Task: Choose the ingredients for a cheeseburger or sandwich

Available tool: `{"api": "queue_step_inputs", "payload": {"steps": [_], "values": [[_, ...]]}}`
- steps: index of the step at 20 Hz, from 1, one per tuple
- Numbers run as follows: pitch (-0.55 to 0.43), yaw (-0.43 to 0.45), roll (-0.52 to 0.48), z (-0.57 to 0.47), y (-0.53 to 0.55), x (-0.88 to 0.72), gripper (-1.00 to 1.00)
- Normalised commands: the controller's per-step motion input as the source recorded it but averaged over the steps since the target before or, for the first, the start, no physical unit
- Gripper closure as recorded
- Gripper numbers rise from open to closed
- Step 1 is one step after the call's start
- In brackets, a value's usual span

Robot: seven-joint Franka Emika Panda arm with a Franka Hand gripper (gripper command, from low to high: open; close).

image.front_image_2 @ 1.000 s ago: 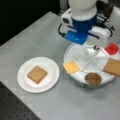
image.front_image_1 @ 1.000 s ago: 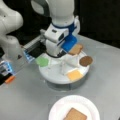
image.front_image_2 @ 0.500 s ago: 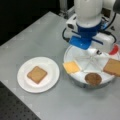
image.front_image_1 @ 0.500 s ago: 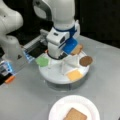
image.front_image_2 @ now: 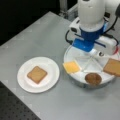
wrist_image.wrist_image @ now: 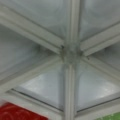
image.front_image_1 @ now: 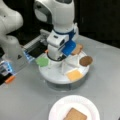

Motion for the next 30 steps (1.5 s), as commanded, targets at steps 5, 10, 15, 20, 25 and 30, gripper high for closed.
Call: {"api": "queue_step_inputs", "payload": {"steps": [5, 10, 15, 20, 25, 30], "values": [[-0.224, 0.073, -0.175, -0.25, 0.07, -0.24, -1.00], [-0.201, 0.046, -0.183, -0.18, 0.04, -0.21, -1.00], [-0.215, 0.034, -0.166, -0.15, -0.01, -0.17, -1.00], [-0.204, 0.034, -0.156, -0.14, -0.03, -0.17, -1.00], [-0.199, 0.029, -0.143, -0.14, 0.00, -0.15, -1.00], [-0.178, 0.026, -0.128, -0.15, 0.03, -0.15, -1.00]]}}
